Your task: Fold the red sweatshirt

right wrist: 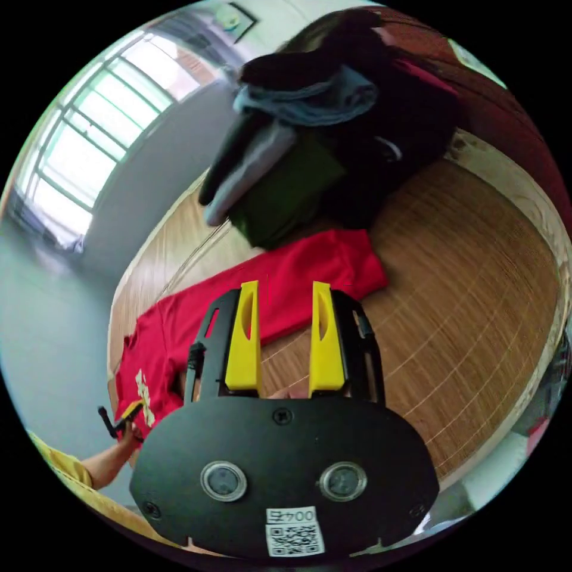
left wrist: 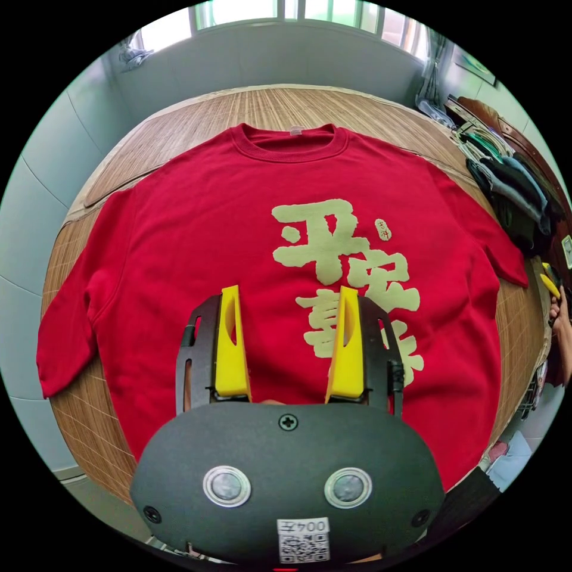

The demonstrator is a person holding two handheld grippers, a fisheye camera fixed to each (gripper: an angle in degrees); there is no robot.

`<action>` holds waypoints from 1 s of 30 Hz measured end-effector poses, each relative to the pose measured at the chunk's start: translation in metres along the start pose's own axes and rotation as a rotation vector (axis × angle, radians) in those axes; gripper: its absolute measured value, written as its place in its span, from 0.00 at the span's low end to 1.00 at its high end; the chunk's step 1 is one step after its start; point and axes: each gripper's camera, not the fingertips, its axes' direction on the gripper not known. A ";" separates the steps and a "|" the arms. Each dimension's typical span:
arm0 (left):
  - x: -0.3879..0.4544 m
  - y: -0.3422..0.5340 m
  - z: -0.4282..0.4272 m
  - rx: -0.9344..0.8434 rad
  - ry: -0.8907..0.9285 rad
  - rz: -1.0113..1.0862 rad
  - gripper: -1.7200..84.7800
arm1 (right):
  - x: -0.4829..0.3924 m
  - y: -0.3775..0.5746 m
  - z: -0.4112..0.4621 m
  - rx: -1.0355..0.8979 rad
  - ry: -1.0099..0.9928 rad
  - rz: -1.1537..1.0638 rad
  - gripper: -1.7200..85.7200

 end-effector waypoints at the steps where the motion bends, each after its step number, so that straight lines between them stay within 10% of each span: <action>1: 0.001 -0.001 0.001 0.000 0.000 0.000 0.27 | -0.034 0.003 0.024 -0.054 -0.010 -0.087 0.17; 9: 0.003 -0.004 0.005 0.016 0.006 -0.002 0.27 | -0.141 -0.016 0.191 -0.333 0.191 -0.339 0.20; 14: 0.004 -0.012 0.007 0.017 0.018 0.004 0.28 | -0.173 -0.021 0.145 -0.234 0.103 -0.415 0.22; 22: -0.009 -0.028 -0.017 -0.088 0.211 -0.073 0.29 | -0.256 0.188 0.132 -0.635 -0.126 -0.715 0.22; 30: -0.059 0.092 -0.082 -0.113 0.137 -0.242 0.29 | -0.261 0.300 0.189 -0.717 0.244 -0.921 0.18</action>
